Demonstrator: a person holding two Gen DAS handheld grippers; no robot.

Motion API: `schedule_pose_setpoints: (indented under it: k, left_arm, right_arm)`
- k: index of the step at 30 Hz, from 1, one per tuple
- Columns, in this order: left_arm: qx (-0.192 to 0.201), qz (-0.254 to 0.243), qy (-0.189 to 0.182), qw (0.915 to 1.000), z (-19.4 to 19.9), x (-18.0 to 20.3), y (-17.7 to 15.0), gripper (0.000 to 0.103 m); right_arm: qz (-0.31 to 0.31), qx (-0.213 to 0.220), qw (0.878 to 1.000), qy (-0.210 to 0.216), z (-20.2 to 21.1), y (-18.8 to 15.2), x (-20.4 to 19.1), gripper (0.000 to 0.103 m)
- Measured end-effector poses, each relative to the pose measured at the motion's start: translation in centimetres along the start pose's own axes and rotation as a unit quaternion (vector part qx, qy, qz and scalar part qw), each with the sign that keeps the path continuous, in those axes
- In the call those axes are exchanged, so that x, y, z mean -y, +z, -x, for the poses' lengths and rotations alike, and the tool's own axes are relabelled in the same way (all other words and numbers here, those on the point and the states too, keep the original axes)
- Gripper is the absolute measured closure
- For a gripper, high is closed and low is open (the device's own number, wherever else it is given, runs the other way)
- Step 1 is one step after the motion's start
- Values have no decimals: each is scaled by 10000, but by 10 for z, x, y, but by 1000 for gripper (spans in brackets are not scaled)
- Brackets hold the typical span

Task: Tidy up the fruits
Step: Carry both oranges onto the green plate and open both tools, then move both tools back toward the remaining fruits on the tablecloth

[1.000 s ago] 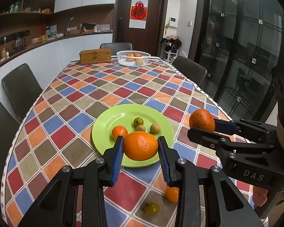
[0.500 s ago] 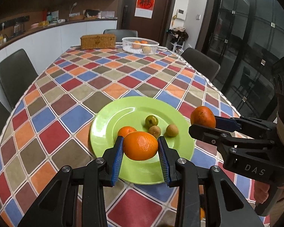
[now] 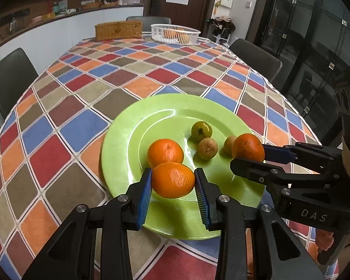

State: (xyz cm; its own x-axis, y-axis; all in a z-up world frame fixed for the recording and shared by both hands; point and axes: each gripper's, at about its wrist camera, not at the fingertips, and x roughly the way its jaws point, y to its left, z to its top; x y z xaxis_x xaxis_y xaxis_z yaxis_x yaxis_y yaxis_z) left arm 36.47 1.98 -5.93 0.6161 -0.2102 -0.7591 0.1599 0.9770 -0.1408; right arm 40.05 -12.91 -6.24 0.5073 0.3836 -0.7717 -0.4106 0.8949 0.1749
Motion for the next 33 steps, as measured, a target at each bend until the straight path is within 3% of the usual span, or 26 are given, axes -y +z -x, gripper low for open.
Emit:
schedule_pose_setpoints:
  k: [6, 13, 33]
  left_arm:
    - [64, -21, 59, 10000, 1, -1, 1, 61]
    - [235, -140, 232, 9994, 22, 4, 1, 58]
    - [1055, -308, 299, 9935, 140, 40, -22, 41]
  right_arm:
    - [-56, -112, 9999, -21, -6, -1, 4, 61]
    - [-62, 68, 9999, -135, 9, -2, 3, 55]
    - [323, 1054, 9933, -351, 121, -26, -33, 48]
